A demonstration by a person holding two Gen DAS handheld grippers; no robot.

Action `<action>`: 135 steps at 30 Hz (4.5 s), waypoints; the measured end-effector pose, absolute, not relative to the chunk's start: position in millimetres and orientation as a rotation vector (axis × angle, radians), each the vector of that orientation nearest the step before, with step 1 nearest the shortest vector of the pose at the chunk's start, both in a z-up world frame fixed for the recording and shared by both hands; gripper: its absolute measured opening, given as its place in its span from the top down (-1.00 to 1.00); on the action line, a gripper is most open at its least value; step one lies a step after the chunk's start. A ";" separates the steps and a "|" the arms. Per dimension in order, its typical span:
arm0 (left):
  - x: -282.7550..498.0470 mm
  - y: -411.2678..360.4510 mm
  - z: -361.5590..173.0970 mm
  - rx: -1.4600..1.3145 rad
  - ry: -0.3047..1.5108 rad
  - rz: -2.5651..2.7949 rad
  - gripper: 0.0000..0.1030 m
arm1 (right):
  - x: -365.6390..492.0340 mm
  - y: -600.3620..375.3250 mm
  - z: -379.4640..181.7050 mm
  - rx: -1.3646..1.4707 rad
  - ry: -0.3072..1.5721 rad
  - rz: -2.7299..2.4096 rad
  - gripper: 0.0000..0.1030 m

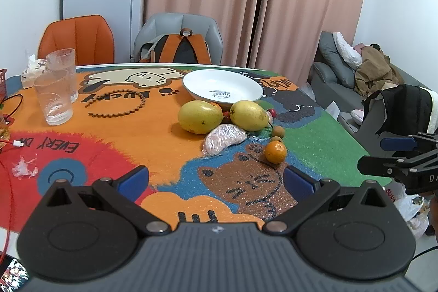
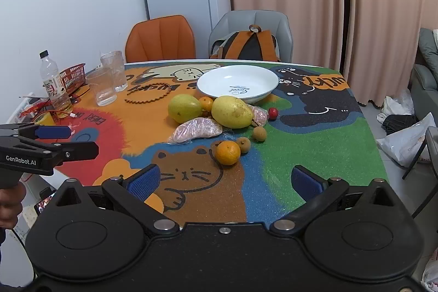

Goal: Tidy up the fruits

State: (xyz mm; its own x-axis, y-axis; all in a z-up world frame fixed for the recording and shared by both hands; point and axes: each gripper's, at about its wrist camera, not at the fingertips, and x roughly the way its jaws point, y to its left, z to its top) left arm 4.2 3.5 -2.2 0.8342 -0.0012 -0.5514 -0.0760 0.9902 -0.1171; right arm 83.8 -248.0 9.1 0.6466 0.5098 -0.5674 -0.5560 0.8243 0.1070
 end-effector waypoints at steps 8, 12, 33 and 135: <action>18.0 0.5 -10.7 -0.150 0.584 0.039 -1.00 | 91.0 -252.3 0.5 -0.079 0.612 0.605 -1.00; 23.7 -3.3 -15.9 -0.146 0.588 0.039 -1.00 | 97.7 -256.2 -6.2 -0.061 0.626 0.612 -1.00; 65.0 -31.9 -34.1 -0.155 0.597 0.033 -0.99 | 134.8 -274.9 -39.3 -0.028 0.655 0.600 -1.00; 129.8 20.0 -57.8 -0.328 0.552 0.060 0.28 | 232.8 -194.7 -61.5 -0.042 0.694 0.746 0.55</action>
